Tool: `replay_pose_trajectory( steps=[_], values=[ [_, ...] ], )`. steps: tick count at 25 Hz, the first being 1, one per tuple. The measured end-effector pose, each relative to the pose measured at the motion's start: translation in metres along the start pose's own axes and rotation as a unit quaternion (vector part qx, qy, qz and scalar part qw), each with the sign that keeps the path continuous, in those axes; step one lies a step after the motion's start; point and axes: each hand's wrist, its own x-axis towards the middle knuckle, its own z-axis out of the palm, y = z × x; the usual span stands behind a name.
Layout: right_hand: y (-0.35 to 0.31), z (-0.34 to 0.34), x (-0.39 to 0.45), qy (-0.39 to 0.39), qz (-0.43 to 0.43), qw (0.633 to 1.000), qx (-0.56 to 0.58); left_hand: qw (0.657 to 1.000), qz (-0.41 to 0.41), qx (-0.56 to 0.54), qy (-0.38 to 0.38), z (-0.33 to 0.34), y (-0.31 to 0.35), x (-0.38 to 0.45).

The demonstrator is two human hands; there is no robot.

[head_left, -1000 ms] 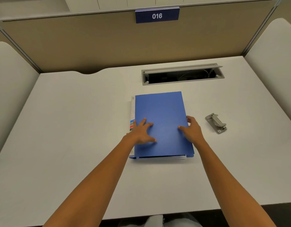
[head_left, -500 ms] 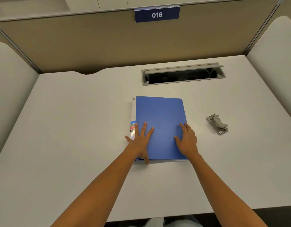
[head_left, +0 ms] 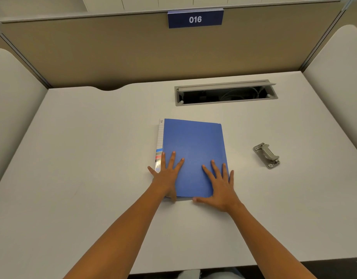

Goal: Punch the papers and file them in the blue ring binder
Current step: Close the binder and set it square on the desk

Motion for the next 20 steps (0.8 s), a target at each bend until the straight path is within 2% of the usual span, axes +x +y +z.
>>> replay_pose_trajectory(
  steps=[2,9,20],
  values=[
    [0.001,0.003,-0.001,-0.014,-0.035,0.999,-0.029,1.0,-0.001,-0.009,0.004,0.001,-0.008,-0.001],
    [-0.02,0.008,0.015,-0.041,-0.078,0.995,-0.04,0.999,-0.016,-0.026,0.01,0.006,-0.04,-0.007],
    [-0.091,0.038,0.055,-0.074,-0.143,0.985,-0.055,0.997,-0.067,-0.045,0.009,0.013,-0.132,-0.025]
  ],
)
